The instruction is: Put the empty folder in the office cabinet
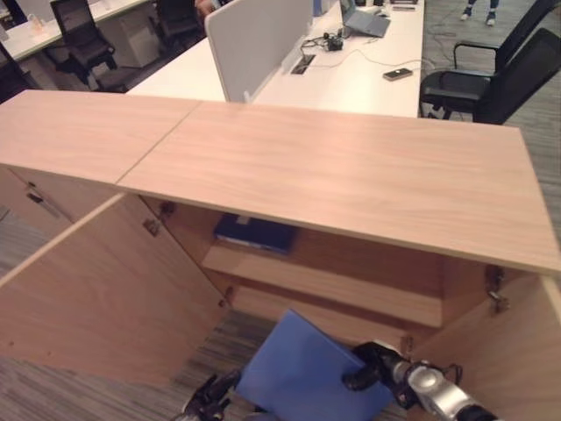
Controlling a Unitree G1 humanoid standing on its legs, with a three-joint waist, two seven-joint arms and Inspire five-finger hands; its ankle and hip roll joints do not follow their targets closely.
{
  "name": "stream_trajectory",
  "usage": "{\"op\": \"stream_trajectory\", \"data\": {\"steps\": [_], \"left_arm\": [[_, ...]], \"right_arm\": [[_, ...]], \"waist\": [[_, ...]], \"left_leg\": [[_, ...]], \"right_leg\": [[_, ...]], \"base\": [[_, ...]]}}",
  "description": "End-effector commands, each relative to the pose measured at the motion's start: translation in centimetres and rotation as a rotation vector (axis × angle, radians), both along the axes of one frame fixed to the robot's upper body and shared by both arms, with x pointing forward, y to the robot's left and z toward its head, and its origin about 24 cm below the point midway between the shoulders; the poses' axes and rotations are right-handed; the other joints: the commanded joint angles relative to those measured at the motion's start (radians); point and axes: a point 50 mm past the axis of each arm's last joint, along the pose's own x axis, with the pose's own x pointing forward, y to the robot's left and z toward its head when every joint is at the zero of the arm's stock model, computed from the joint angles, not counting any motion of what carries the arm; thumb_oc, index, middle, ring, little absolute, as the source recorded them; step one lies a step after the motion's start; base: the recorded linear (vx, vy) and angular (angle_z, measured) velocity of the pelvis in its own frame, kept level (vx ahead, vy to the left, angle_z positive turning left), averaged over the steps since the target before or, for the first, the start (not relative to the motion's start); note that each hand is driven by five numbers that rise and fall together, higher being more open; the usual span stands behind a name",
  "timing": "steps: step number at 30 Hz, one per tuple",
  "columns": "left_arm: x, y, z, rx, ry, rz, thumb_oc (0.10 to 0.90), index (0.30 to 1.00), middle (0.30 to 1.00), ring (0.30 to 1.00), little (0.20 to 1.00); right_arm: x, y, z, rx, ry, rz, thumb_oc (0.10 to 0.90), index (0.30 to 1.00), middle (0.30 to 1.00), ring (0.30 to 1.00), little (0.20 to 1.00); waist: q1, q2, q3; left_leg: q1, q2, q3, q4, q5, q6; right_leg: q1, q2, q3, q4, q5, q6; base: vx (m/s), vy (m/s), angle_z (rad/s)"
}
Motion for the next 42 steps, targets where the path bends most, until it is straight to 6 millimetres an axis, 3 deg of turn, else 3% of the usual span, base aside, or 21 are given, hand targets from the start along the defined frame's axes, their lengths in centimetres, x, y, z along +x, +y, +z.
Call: {"op": "stream_trajectory", "data": {"steps": [1, 2, 4, 15, 16, 17, 18, 20, 26, 28, 32, 33, 34, 35, 37, 38, 39, 42], "left_arm": [[-5.4, -0.4, -1.1, 0.038, 0.206, -0.202, 0.800, 0.900, 0.900, 0.900, 0.900], [-4.2, 0.0, -0.9, 0.068, 0.173, -0.239, 0.800, 0.900, 0.900, 0.900, 0.900], [-1.0, 0.7, -0.1, 0.130, 0.098, -0.258, 0.800, 0.900, 0.900, 0.900, 0.900], [0.3, 0.8, 0.4, 0.174, 0.063, -0.356, 0.800, 0.900, 0.900, 0.900, 0.900], [0.2, 1.2, 0.4, 0.186, 0.067, -0.358, 0.800, 0.900, 0.900, 0.900, 0.900], [0.1, 1.4, 0.5, 0.190, 0.071, -0.357, 0.800, 0.900, 0.900, 0.900, 0.900], [0.1, 1.4, 0.5, 0.190, 0.071, -0.357, 0.800, 0.900, 0.900, 0.900, 0.900], [-0.9, 2.5, 0.5, 0.199, 0.098, -0.333, 0.800, 0.900, 0.900, 0.900, 0.900], [-2.1, 3.4, 0.6, 0.214, 0.124, -0.328, 0.800, 0.900, 0.900, 0.900, 0.900], [-2.4, 3.6, 0.6, 0.231, 0.134, -0.359, 0.800, 0.900, 0.900, 0.900, 0.900], [-2.9, 2.9, 0.3, 0.228, 0.151, -0.425, 0.800, 0.900, 0.900, 0.900, 0.900], [-2.7, 2.3, 0.2, 0.236, 0.139, -0.460, 0.800, 0.900, 0.900, 0.900, 0.900], [-2.6, 2.3, 0.2, 0.237, 0.139, -0.461, 0.800, 0.900, 0.900, 0.900, 0.900], [-2.3, 1.9, 0.2, 0.240, 0.131, -0.473, 0.800, 0.900, 0.900, 0.900, 0.900], [-2.3, 1.9, 0.2, 0.241, 0.130, -0.473, 0.800, 0.900, 0.900, 0.900, 0.900], [-2.0, 1.3, 0.1, 0.240, 0.122, -0.476, 0.800, 0.900, 0.900, 0.900, 0.900], [-2.0, 1.3, 0.1, 0.240, 0.122, -0.476, 0.800, 0.900, 0.900, 0.900, 0.900], [-0.1, 0.1, 0.4, 0.255, 0.063, -0.472, 0.800, 0.900, 0.900, 0.900, 0.900]], "right_arm": [[4.5, 4.3, 3.6, 0.310, -0.216, -0.084, 0.400, 0.300, 0.300, 0.300, 0.300], [4.7, 4.3, 3.6, 0.298, -0.218, -0.089, 0.400, 0.300, 0.300, 0.300, 0.300], [7.0, 5.3, 5.2, 0.307, -0.289, -0.085, 0.400, 0.300, 0.300, 0.300, 0.300], [8.4, 3.2, 6.8, 0.383, -0.376, -0.268, 0.400, 0.300, 0.300, 0.300, 0.300], [9.1, 3.1, 7.9, 0.413, -0.427, -0.286, 0.400, 0.300, 0.300, 0.300, 0.300], [9.9, 3.1, 9.1, 0.439, -0.475, -0.292, 0.400, 0.300, 0.300, 0.300, 0.300], [9.9, 3.1, 9.1, 0.439, -0.475, -0.292, 0.400, 0.300, 0.300, 0.300, 0.300], [10.3, 3.5, 10.0, 0.454, -0.515, -0.266, 0.400, 0.300, 0.300, 0.300, 0.300], [9.5, 2.6, 9.0, 0.361, -0.478, -0.207, 0.400, 0.300, 0.300, 0.300, 0.300], [8.4, 1.9, 7.7, 0.311, -0.417, -0.180, 0.400, 0.300, 0.300, 0.300, 0.300], [7.8, 1.9, 7.9, 0.547, -0.416, -0.362, 0.400, 0.300, 0.300, 0.300, 0.300], [8.4, 2.3, 9.3, 0.759, -0.469, -0.482, 0.400, 0.300, 0.300, 0.300, 0.300], [8.4, 2.3, 9.3, 0.759, -0.469, -0.483, 0.400, 0.300, 0.300, 0.300, 0.300], [9.3, 2.7, 10.8, 0.984, -0.526, -0.638, 0.400, 0.300, 0.300, 0.300, 0.300], [9.3, 2.7, 10.8, 0.985, -0.527, -0.639, 0.400, 0.300, 0.300, 0.300, 0.300], [10.0, 3.1, 11.8, 1.178, -0.562, -0.784, 0.400, 0.300, 0.300, 0.300, 0.300], [10.0, 3.1, 11.8, 1.178, -0.562, -0.784, 0.400, 0.300, 0.300, 0.300, 0.300], [12.4, 3.0, 16.0, 1.500, -0.701, -0.996, 0.400, 0.300, 0.300, 0.300, 0.300]], "waist": [[-0.009, -0.021, -0.076], [0.002, -0.033, -0.066], [0.021, -0.079, 0.002], [0.018, -0.104, 0.046], [0.029, -0.100, 0.064], [0.045, -0.086, 0.085], [0.044, -0.086, 0.085], [0.066, -0.085, 0.104], [0.076, -0.112, 0.097], [0.069, -0.117, 0.083], [0.053, -0.110, 0.062], [0.047, -0.103, 0.064], [0.048, -0.103, 0.063], [0.043, -0.095, 0.071], [0.044, -0.095, 0.071], [0.040, -0.087, 0.083], [0.041, -0.088, 0.084], [0.041, -0.062, 0.144]], "left_leg": [[-0.034, 0.021, 0.018, -0.035, 0.049, -0.013], [-0.033, -0.010, 0.054, -0.028, 0.021, 0.012], [-0.151, -0.059, 0.094, 0.132, -0.069, 0.058], [-0.230, -0.124, 0.120, 0.186, -0.117, 0.108], [-0.220, -0.120, 0.142, 0.175, -0.125, 0.119], [-0.207, -0.104, 0.171, 0.165, -0.128, 0.121], [-0.206, -0.104, 0.170, 0.165, -0.128, 0.121], [-0.156, -0.082, 0.209, 0.152, -0.143, 0.108], [-0.122, -0.068, 0.230, 0.125, -0.131, 0.090], [-0.110, -0.060, 0.220, 0.095, -0.120, 0.077], [-0.095, -0.060, 0.209, 0.067, -0.111, 0.069], [-0.096, -0.061, 0.205, 0.061, -0.111, 0.067], [-0.096, -0.061, 0.205, 0.061, -0.111, 0.067], [-0.103, -0.059, 0.201, 0.064, -0.112, 0.066], [-0.103, -0.059, 0.201, 0.065, -0.112, 0.066], [-0.110, -0.058, 0.198, 0.071, -0.116, 0.067], [-0.111, -0.058, 0.199, 0.071, -0.116, 0.067], [-0.182, -0.058, 0.177, 0.139, -0.131, 0.068]], "right_leg": [[0.080, -0.028, 0.010, 0.049, -0.130, 0.040], [0.052, -0.079, 0.024, 0.044, -0.106, 0.069], [-0.044, -0.148, 0.042, 0.058, -0.050, 0.100], [-0.147, -0.199, 0.012, 0.088, 0.022, 0.124], [-0.190, -0.209, -0.049, 0.152, 0.035, 0.116], [-0.204, -0.226, -0.188, 0.200, 0.033, 0.090], [-0.202, -0.226, -0.189, 0.200, 0.033, 0.090], [-0.194, -0.220, -0.320, 0.215, 0.014, 0.081], [-0.172, -0.201, -0.344, 0.157, 0.039, 0.089], [-0.168, -0.200, -0.341, 0.145, 0.042, 0.094], [-0.170, -0.206, -0.337, 0.154, 0.040, 0.104], [-0.186, -0.211, -0.330, 0.169, 0.035, 0.109], [-0.187, -0.211, -0.329, 0.170, 0.035, 0.109], [-0.203, -0.213, -0.316, 0.184, 0.025, 0.110], [-0.204, -0.214, -0.316, 0.185, 0.025, 0.110], [-0.223, -0.220, -0.305, 0.205, 0.017, 0.112], [-0.224, -0.221, -0.304, 0.206, 0.017, 0.112], [-0.300, -0.238, -0.275, 0.294, -0.012, 0.112]], "base": [[0.13, 0.430, -0.35], [0.04, 0.648, -0.50], [-0.16, 0.461, -0.69], [-0.04, 0.118, -0.11], [-0.12, 0.135, -0.07], [-0.12, 0.104, -0.21], [-0.02, 0.036, -0.65], [0.05, 0.001, -0.84], [0.04, -0.071, -0.38], [0.07, -0.101, -0.02], [0.06, -0.026, 0.03], [0.04, -0.015, -0.02], [0.00, 0.004, -0.04], [0.00, 0.000, 0.00], [0.00, 0.000, 0.00], [0.00, 0.000, 0.00], [-0.05, 0.009, -0.01], [-0.15, 0.006, 0.02]]}}
